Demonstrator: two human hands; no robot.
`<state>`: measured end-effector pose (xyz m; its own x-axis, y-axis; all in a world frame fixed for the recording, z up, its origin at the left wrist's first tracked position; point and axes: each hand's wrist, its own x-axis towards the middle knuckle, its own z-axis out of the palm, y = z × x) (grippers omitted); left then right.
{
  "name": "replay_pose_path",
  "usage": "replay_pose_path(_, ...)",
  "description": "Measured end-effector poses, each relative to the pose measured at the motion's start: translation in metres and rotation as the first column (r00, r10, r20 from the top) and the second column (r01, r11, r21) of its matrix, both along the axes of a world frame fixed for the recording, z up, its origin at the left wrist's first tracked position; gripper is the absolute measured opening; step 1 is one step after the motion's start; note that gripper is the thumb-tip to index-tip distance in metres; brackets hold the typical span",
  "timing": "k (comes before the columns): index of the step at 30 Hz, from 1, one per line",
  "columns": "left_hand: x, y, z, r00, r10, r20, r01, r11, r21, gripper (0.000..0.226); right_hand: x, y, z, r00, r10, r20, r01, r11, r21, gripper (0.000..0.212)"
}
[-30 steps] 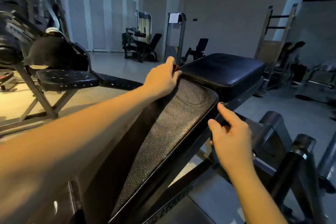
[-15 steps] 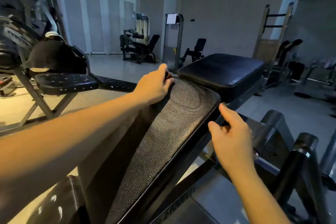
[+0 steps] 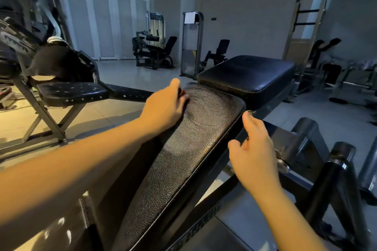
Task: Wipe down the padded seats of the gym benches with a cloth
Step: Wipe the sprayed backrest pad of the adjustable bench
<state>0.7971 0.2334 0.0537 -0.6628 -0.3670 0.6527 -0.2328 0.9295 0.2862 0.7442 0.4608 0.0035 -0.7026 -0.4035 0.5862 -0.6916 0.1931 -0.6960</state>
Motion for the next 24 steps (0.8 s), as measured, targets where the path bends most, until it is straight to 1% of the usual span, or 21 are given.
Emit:
replay_pose_path(1,-0.014,0.007,0.009,1.000,0.028,-0.009,-0.028,1.000,0.014,0.026,0.001,0.001,0.001,1.000,-0.015,-0.007,0.015,1.000,0.017,0.072)
replay_pose_path(2,-0.025,0.019,0.017,1.000,0.012,-0.015,-0.012,1.000,0.023,0.024,0.000,0.002,0.002,0.999,-0.026,-0.018,0.027,0.999,0.033,0.072)
replay_pose_path(4,-0.030,0.053,0.024,0.992,-0.126,-0.025,0.125,0.992,-0.009,0.023,-0.004,0.004,0.005,0.999,-0.041,-0.020,0.042,0.997,0.058,0.069)
replay_pose_path(7,0.008,0.089,0.004,0.927,-0.376,-0.003,0.375,0.925,-0.065,0.023,-0.006,0.005,0.008,0.999,-0.036,0.004,0.036,0.999,0.040,0.066)
replay_pose_path(9,0.043,0.086,-0.020,0.901,-0.434,0.013,0.433,0.898,-0.079,0.021,-0.005,0.005,0.011,0.999,-0.048,0.007,0.048,0.999,0.019,0.065)
replay_pose_path(11,0.066,0.061,-0.038,0.923,-0.386,0.002,0.385,0.921,-0.049,0.021,-0.004,0.005,0.012,0.998,-0.063,0.006,0.063,0.998,0.002,0.064)
replay_pose_path(13,0.066,0.025,-0.043,0.966,-0.257,-0.009,0.256,0.966,-0.027,0.025,-0.004,0.003,0.011,0.998,-0.062,-0.005,0.062,0.998,-0.007,0.064)
replay_pose_path(16,0.029,-0.019,-0.022,1.000,-0.001,-0.014,0.002,0.996,0.085,0.030,-0.002,0.003,0.009,0.998,-0.053,-0.016,0.053,0.999,0.002,0.068)
replay_pose_path(17,0.015,-0.025,-0.012,0.998,0.058,-0.017,-0.056,0.992,0.112,0.030,-0.001,0.003,0.009,0.998,-0.056,-0.019,0.056,0.998,0.006,0.068)
replay_pose_path(18,0.004,-0.024,-0.005,0.996,0.084,-0.026,-0.080,0.988,0.134,0.030,-0.001,0.003,0.009,0.998,-0.059,-0.015,0.059,0.998,0.011,0.069)
replay_pose_path(19,-0.004,-0.015,-0.001,0.997,0.067,-0.042,-0.061,0.990,0.129,0.030,-0.001,0.004,0.011,0.998,-0.056,0.001,0.056,0.998,0.009,0.070)
replay_pose_path(20,-0.007,0.001,0.000,0.999,0.015,-0.052,-0.009,0.994,0.107,0.029,-0.001,0.005,0.012,0.998,-0.051,0.025,0.051,0.999,-0.001,0.072)
replay_pose_path(22,0.006,0.040,-0.006,0.985,-0.165,-0.053,0.167,0.985,0.043,0.026,-0.002,0.005,0.013,0.998,-0.046,0.051,0.048,0.998,-0.036,0.075)
replay_pose_path(24,0.038,0.063,-0.022,0.927,-0.375,-0.005,0.375,0.927,-0.024,0.021,-0.004,0.004,0.011,0.997,-0.058,0.045,0.061,0.996,-0.064,0.071)
